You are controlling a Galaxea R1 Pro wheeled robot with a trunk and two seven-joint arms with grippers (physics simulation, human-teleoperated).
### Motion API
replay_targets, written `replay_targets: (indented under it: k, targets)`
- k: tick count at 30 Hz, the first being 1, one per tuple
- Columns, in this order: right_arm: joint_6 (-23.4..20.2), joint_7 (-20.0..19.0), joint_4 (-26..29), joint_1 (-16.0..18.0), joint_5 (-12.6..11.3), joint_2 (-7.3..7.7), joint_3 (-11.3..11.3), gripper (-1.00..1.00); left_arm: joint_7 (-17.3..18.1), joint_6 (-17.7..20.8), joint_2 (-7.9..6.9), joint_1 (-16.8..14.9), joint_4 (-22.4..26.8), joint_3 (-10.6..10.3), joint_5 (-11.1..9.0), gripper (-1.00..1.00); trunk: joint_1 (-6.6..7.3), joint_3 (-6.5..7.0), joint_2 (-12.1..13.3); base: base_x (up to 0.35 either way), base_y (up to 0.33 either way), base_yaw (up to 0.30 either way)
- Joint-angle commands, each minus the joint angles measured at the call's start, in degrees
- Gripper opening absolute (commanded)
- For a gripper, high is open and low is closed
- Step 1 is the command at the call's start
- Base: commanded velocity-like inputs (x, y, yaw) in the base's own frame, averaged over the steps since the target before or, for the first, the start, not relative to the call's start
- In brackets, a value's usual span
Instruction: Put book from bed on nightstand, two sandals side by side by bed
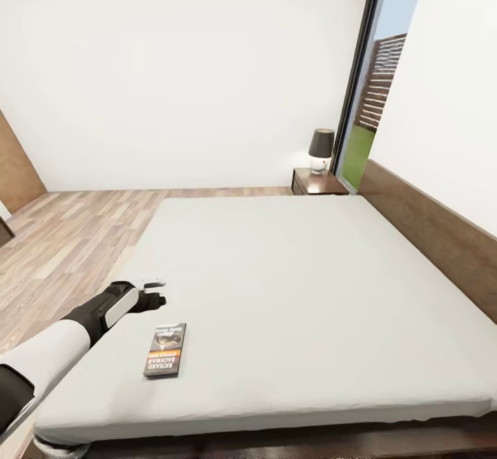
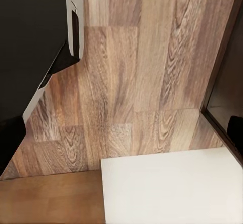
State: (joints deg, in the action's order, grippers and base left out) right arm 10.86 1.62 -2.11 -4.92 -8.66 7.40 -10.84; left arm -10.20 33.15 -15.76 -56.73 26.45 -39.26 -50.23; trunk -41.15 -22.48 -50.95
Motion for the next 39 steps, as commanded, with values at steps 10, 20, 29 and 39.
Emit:
replay_targets:
  k: [10,20,29,39]
  targets:
    - [0.3,0.0,-0.1,0.0,-0.6,-0.01,-0.5,1.00,1.8,-2.3,-2.19,0.0,0.2,-0.3,-0.7,1.00,-0.01,-1.00,0.0,0.000,0.000,0.000]
    - [0.3,0.0,-0.1,-0.1,-0.6,-0.01,-0.5,1.00,2.1,-2.9,-2.42,-0.1,0.5,-0.4,-0.7,1.00,-0.01,-1.93,0.0,0.000,0.000,0.000]
    - [0.3,0.0,-0.1,-0.3,-0.6,0.05,-0.5,1.00,2.1,-3.7,-2.18,-0.1,0.7,-0.4,-0.6,1.00,-0.01,-2.78,0.0,0.000,0.000,0.000]
    - [0.3,0.1,-0.1,-1.5,-0.6,0.07,-0.5,1.00,2.0,-5.6,-2.15,-0.2,0.7,-0.4,-0.6,1.00,-0.01,-3.72,0.0,0.000,0.000,0.000]
